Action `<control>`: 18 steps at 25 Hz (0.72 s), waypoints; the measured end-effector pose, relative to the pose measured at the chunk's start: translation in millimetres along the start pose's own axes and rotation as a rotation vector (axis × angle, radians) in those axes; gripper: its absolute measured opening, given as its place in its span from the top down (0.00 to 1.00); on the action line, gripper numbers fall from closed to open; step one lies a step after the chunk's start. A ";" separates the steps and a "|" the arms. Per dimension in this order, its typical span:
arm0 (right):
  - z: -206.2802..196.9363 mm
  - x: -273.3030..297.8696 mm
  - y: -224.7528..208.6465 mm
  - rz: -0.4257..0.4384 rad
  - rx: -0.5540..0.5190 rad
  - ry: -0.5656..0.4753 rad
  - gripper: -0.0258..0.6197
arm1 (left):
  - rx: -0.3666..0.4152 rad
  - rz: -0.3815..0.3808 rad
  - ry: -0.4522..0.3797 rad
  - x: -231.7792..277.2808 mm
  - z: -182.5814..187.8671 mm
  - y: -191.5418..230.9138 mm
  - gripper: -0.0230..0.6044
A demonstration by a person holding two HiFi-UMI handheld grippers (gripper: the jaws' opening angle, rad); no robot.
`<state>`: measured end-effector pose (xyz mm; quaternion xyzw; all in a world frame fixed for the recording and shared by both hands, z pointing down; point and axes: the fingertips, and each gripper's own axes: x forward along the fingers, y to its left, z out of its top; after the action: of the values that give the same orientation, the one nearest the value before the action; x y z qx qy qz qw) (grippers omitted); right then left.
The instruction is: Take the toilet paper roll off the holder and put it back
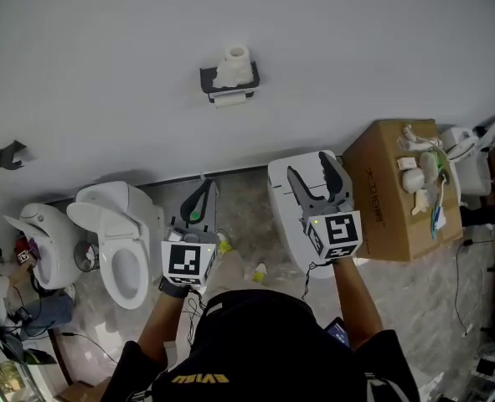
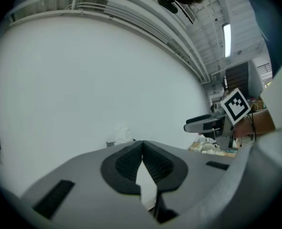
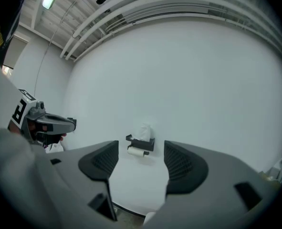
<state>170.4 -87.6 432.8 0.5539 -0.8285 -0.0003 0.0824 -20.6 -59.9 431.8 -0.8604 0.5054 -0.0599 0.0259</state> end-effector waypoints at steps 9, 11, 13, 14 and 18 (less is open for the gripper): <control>16.2 -28.3 11.6 -0.015 0.052 -0.038 0.51 | 0.017 -0.016 0.029 -25.5 -0.6 -13.2 0.95; 19.9 -26.4 16.1 -0.026 0.055 -0.041 0.52 | 0.017 -0.020 0.028 -25.9 -0.9 -5.4 0.95; 23.7 -22.5 19.2 -0.041 0.061 -0.042 0.52 | 0.013 -0.022 0.023 -24.3 -0.8 6.2 0.95; 25.2 -20.2 20.3 -0.050 0.064 -0.041 0.52 | 0.011 -0.022 0.020 -23.0 -0.4 12.5 0.95; 30.8 -8.5 26.9 -0.087 0.063 -0.039 0.52 | 0.008 -0.034 -0.001 -19.7 4.0 37.2 0.95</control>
<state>144.7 -72.2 403.8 0.5914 -0.8048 0.0116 0.0488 -61.8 -60.9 422.5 -0.8689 0.4903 -0.0620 0.0286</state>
